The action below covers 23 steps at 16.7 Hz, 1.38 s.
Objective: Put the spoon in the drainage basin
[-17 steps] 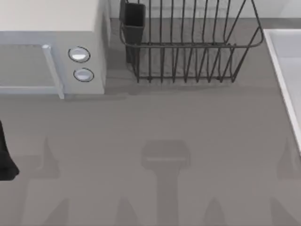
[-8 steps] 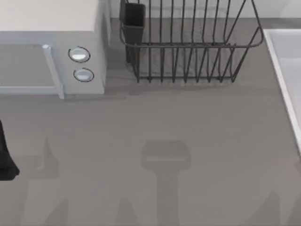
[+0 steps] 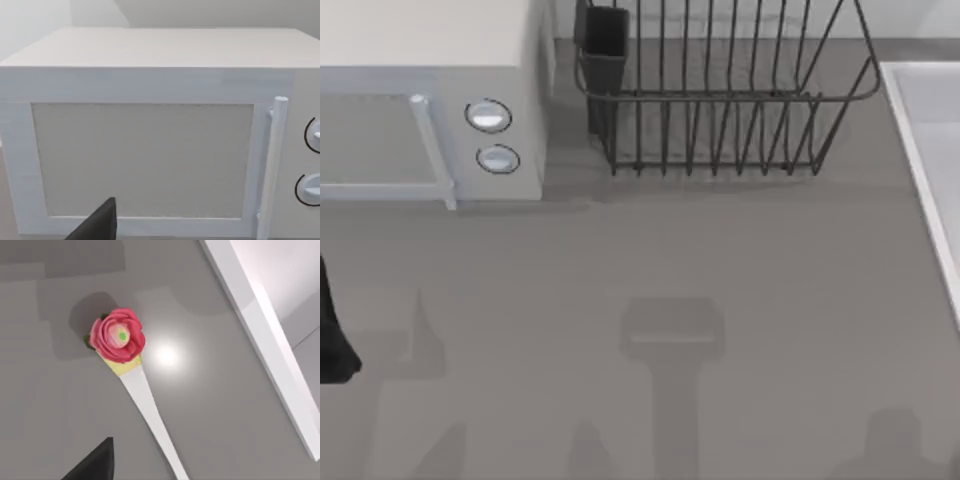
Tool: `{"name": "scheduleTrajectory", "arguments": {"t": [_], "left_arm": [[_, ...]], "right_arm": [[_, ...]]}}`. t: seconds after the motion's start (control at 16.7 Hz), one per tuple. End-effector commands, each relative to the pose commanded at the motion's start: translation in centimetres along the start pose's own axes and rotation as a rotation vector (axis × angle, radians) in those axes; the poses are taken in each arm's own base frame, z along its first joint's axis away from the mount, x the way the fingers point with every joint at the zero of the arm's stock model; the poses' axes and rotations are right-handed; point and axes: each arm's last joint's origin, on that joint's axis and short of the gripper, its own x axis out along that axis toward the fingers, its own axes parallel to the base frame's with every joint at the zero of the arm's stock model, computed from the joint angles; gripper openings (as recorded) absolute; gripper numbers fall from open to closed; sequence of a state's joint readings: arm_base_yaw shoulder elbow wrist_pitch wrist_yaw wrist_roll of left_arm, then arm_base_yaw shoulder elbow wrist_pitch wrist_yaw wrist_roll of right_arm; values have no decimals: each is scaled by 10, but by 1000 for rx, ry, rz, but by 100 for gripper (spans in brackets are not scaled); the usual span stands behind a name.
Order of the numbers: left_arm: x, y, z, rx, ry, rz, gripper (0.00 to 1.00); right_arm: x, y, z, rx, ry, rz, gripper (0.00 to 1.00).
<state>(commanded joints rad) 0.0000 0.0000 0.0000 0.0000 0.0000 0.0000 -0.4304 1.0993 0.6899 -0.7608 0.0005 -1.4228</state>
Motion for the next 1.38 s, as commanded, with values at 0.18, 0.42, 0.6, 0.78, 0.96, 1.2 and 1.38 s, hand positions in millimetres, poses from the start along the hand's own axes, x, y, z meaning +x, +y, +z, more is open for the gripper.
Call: {"name": "scheduleTrajectory", "arguments": {"t": [0.18, 0.42, 0.6, 0.78, 0.96, 1.2, 1.38], "left_arm": [[0, 0, 0, 0, 0, 0, 100], [0, 0, 0, 0, 0, 0, 100], [0, 0, 0, 0, 0, 0, 100], [0, 0, 0, 0, 0, 0, 100], [0, 0, 0, 0, 0, 0, 100], [0, 0, 0, 0, 0, 0, 100], [0, 0, 0, 0, 0, 0, 100]], "right_arm": [[12, -23, -13, -166, 29, 193, 100], [26, -46, -29, -316, 1, 355, 100], [30, -55, -35, -368, -20, 401, 100], [30, -56, -36, -372, -22, 404, 100], [31, -55, -35, -375, -22, 401, 100], [58, -48, -37, -372, -22, 406, 100], [92, -36, -39, -373, -19, 393, 100]]}}
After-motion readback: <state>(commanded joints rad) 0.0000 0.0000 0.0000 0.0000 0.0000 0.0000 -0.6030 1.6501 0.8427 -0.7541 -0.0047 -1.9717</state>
